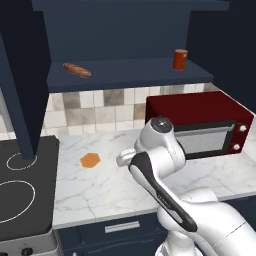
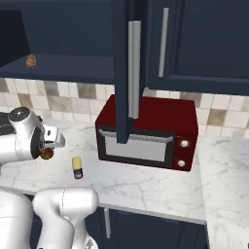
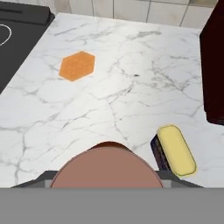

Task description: Pick the cans from the counter and place them in their designated side in the cabinet.

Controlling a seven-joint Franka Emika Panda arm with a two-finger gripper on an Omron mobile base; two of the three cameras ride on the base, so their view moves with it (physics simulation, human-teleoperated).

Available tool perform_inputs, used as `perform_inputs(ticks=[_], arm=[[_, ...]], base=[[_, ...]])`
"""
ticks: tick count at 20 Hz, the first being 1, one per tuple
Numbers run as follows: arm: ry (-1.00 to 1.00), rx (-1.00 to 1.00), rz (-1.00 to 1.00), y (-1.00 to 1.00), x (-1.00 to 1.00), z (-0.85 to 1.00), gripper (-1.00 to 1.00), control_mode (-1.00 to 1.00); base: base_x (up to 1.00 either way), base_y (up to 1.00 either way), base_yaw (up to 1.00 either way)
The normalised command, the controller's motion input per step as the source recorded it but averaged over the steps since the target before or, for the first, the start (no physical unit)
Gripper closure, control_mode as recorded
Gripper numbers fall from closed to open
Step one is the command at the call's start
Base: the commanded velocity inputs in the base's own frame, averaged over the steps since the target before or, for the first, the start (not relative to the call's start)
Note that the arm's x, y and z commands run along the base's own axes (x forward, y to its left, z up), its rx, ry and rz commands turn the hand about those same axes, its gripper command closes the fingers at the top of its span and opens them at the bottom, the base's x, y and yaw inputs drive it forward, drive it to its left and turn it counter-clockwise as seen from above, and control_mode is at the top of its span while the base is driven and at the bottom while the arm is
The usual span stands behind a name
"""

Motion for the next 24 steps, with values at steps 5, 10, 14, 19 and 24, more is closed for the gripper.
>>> perform_inputs(ticks=[5, 10, 14, 19, 24], arm=[[-0.28, 0.00, 0.00, -0.11, -0.20, 0.43, 1.00, -1.00], [-0.22, 0.00, 0.00, -0.17, -0.29, 0.49, 1.00, -1.00], [-0.13, 0.03, 0.00, -0.24, -0.26, 0.61, 1.00, -1.00], [0.00, 0.06, 0.00, -0.24, -0.31, 0.65, 1.00, -1.00], [0.00, 0.05, 0.00, -0.25, -0.30, 0.56, 1.00, -1.00]], base=[[0.00, 0.00, 0.00], [0.00, 0.00, 0.00], [0.00, 0.00, 0.00], [0.00, 0.00, 0.00], [0.00, 0.00, 0.00]])
